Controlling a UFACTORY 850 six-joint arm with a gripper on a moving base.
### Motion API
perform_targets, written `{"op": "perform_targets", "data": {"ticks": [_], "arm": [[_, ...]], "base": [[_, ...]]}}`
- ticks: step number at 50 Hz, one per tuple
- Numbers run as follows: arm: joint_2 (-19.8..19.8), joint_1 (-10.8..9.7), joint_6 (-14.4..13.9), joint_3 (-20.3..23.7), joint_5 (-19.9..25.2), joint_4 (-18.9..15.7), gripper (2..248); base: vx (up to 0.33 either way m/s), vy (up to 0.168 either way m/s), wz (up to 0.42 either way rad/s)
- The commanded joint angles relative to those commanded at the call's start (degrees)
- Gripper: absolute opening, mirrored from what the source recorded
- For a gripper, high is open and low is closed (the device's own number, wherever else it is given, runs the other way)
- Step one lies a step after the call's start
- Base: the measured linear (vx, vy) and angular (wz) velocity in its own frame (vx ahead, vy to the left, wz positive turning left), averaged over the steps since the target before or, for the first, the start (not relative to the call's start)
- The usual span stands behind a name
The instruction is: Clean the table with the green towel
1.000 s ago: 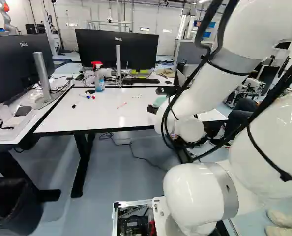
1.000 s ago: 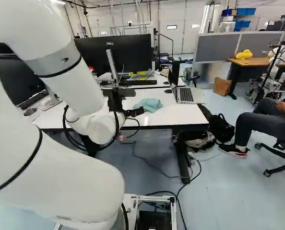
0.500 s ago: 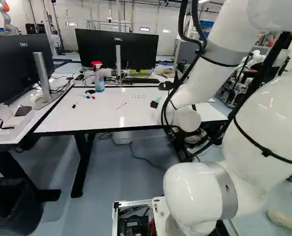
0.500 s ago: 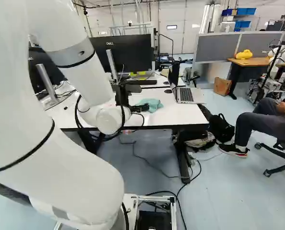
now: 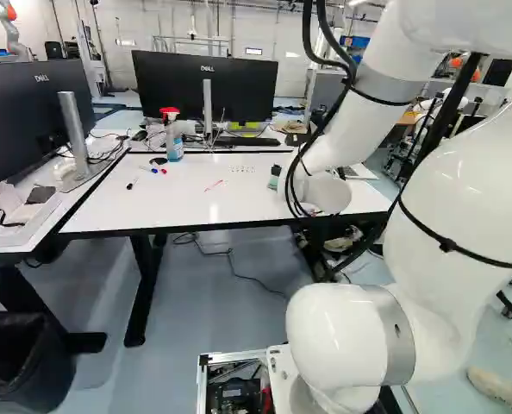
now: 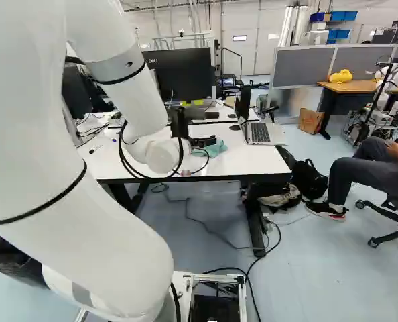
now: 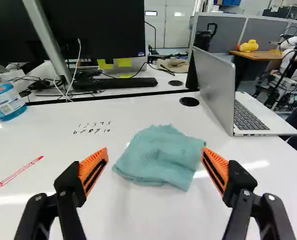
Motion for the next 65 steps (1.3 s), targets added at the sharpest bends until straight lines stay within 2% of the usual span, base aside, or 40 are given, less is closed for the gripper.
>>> {"op": "perform_targets", "data": {"ticks": [8,34,65], "arm": [[-1.12,-0.8,0.0,-2.31,-0.88,0.0,247],[-8.85,-2.68,0.0,-10.44,-5.26,0.0,247],[-16.21,-2.2,0.0,-18.83,-13.01,0.0,247]], "base": [[0.0,0.0,0.0],[0.0,0.0,0.0],[0.0,0.0,0.0]]}}
